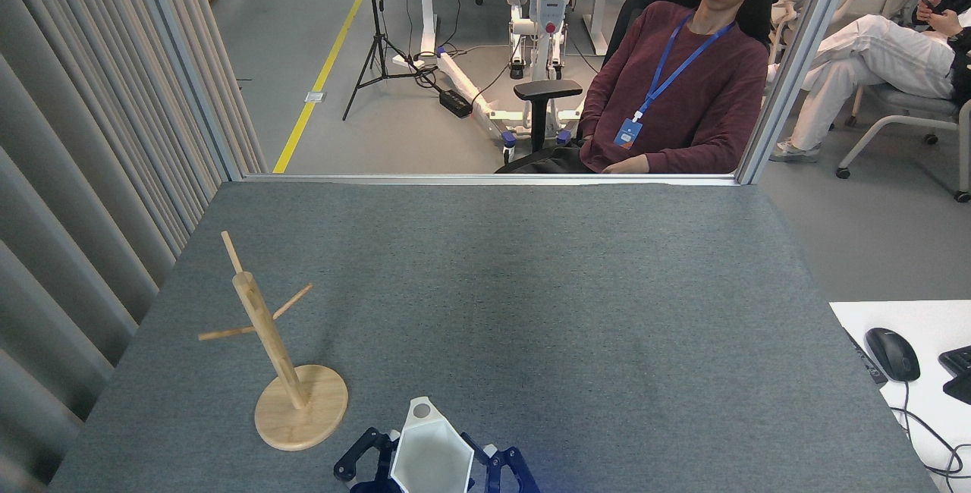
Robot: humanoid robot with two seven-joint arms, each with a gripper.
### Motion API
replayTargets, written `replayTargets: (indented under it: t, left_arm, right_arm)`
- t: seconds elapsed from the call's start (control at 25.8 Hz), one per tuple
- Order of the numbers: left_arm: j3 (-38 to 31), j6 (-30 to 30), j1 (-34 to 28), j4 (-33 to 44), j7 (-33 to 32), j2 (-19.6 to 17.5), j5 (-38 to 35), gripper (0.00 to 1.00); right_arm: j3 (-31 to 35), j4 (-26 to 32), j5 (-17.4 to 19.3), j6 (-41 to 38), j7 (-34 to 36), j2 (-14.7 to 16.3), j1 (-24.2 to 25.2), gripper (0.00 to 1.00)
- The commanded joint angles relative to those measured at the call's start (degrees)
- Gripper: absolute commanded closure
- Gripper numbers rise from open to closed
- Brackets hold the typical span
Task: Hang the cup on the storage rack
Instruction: 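Carry the cup toward the left gripper and grasp it with the left gripper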
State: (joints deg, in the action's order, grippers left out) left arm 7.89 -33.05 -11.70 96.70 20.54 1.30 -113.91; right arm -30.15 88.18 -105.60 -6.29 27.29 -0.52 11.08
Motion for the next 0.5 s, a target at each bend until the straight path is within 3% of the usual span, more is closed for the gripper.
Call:
replayTargets:
  t: [0.0, 0.15, 0.27, 0.43, 0.46]
  left_arm:
    - [-0.1, 0.2, 0.2, 0.8, 0.0, -0.2, -0.1, 0.22]
    - [-0.1, 0.2, 0.2, 0.9, -0.1, -0.4, -0.2, 0.23]
    - [-0.1, 0.2, 0.0, 1.1, 0.0, -0.4, -0.3, 0.29]
    - [-0.1, 0.2, -0.1, 1.6, 0.0, -0.4, -0.4, 0.39]
    - [-0.1, 0.2, -0.1, 1.7, -0.1, -0.4, -0.6, 0.38]
  right_arm:
    - [0.0, 0.0, 0.0, 0.1, 0.0, -0.2, -0.2, 0.43]
    - [0.1, 0.0, 0.0, 0.1, 0.0, -0.3, -0.2, 0.41]
    - [0.2, 0.0, 0.0, 0.1, 0.0, -0.5, -0.2, 0.39]
    - [0.4, 0.0, 0.0, 0.2, 0.2, -0.9, -0.2, 0.25]
    - [0.5, -0.1, 0.1, 0.2, 0.6, -1.0, -0.2, 0.16]
